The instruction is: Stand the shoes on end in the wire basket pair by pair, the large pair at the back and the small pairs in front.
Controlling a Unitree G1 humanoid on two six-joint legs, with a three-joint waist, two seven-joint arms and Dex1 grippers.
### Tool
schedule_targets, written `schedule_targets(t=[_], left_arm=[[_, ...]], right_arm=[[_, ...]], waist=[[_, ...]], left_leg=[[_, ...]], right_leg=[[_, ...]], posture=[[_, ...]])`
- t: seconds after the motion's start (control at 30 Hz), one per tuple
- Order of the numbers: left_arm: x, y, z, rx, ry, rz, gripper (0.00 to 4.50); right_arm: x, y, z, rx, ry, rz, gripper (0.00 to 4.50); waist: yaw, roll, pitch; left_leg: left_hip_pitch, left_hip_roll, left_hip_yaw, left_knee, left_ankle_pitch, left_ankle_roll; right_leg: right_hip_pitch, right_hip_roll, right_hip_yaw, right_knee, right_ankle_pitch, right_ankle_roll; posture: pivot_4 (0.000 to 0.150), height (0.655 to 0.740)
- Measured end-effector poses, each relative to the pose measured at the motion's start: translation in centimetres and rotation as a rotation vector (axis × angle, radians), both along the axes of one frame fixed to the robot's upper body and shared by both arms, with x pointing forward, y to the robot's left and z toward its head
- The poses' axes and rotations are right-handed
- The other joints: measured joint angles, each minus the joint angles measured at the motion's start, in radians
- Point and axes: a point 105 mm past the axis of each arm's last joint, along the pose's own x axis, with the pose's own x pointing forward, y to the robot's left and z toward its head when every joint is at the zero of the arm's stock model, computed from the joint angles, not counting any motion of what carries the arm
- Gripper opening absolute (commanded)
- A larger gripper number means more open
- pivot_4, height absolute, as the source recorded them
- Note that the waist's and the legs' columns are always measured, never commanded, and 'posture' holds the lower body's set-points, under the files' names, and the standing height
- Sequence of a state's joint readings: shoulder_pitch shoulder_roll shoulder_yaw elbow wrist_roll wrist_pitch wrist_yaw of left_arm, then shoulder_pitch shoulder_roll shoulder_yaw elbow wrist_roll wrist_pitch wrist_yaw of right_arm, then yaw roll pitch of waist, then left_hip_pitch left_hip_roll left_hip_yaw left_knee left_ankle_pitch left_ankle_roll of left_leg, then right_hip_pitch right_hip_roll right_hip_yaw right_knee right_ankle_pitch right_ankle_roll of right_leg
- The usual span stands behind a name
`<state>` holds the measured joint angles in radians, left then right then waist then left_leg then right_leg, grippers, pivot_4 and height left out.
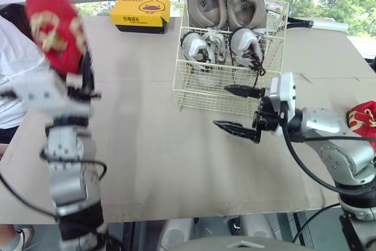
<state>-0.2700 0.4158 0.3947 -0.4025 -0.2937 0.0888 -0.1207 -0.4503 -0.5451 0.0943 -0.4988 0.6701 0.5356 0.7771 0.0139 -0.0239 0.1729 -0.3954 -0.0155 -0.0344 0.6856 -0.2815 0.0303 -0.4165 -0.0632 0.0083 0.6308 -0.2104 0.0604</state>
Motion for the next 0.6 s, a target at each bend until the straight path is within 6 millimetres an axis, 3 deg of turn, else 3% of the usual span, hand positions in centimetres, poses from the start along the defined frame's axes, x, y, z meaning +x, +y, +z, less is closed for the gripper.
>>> schedule_targets(t=[0.07,0.13,0.23,0.33,0.43,0.5,0.6], left_arm=[[0.2,-2.3,2.0,0.095,-0.046,-0.13,2.0],[0.5,-4.2,2.3,0.174,-0.037,-0.252,1.99],[0.5,-6.7,1.5,0.302,0.041,-0.494,1.97],[-0.7,-8.7,0.6,0.45,0.111,-0.726,1.97],[-1.3,-9.6,-0.1,0.551,0.149,-0.847,1.97],[-1.9,-10.8,-0.7,0.665,0.193,-0.98,1.97],[-2.2,-11.7,-0.8,0.758,0.189,-1.072,1.97]], right_arm=[[0.3,-0.1,1.2,0.004,-0.039,-0.004,4.5],[0.7,-0.5,2.4,-0.001,-0.075,-0.017,4.5],[1.3,-1.4,5.3,-0.012,-0.131,-0.024,4.5],[1.4,-2.7,8.8,-0.036,-0.236,-0.063,4.5],[1.7,-3.0,10.1,-0.079,-0.273,-0.066,4.5],[1.4,-2.8,11.9,-0.127,-0.315,-0.015,4.5],[0.8,-2.1,12.7,-0.176,-0.337,0.068,4.5]], waist=[[-0.009,0.001,0.0],[-0.017,0.001,0.0],[-0.027,0.002,0.001],[-0.028,0.002,0.001],[-0.028,0.004,0.003],[-0.028,0.007,0.005],[-0.027,0.007,0.005]], left_leg=[[0.0,0.0,0.002,-0.001,0.0,0.0],[0.0,0.001,0.002,-0.003,0.0,0.0],[-0.005,0.002,0.002,-0.003,0.0,0.0],[-0.005,0.003,0.003,-0.004,0.0,0.0],[-0.004,0.004,0.005,-0.004,-0.002,0.003],[-0.004,0.003,0.006,-0.002,-0.002,0.004],[-0.002,0.003,0.005,-0.001,-0.002,0.004]], right_leg=[[-0.001,0.0,0.002,0.0,0.0,0.0],[-0.003,0.001,0.002,0.0,0.0,0.0],[-0.01,0.002,0.002,0.004,0.0,0.001],[-0.012,0.003,0.002,0.007,0.0,0.001],[-0.013,0.003,0.003,0.01,0.0,0.0],[-0.013,0.003,0.004,0.011,0.0,0.0],[-0.011,0.004,0.003,0.011,0.0,0.0]], posture=[[0.15,0.74],[0.15,0.74],[0.15,0.74],[0.15,0.74],[0.15,0.74],[0.15,0.74],[0.15,0.74]])
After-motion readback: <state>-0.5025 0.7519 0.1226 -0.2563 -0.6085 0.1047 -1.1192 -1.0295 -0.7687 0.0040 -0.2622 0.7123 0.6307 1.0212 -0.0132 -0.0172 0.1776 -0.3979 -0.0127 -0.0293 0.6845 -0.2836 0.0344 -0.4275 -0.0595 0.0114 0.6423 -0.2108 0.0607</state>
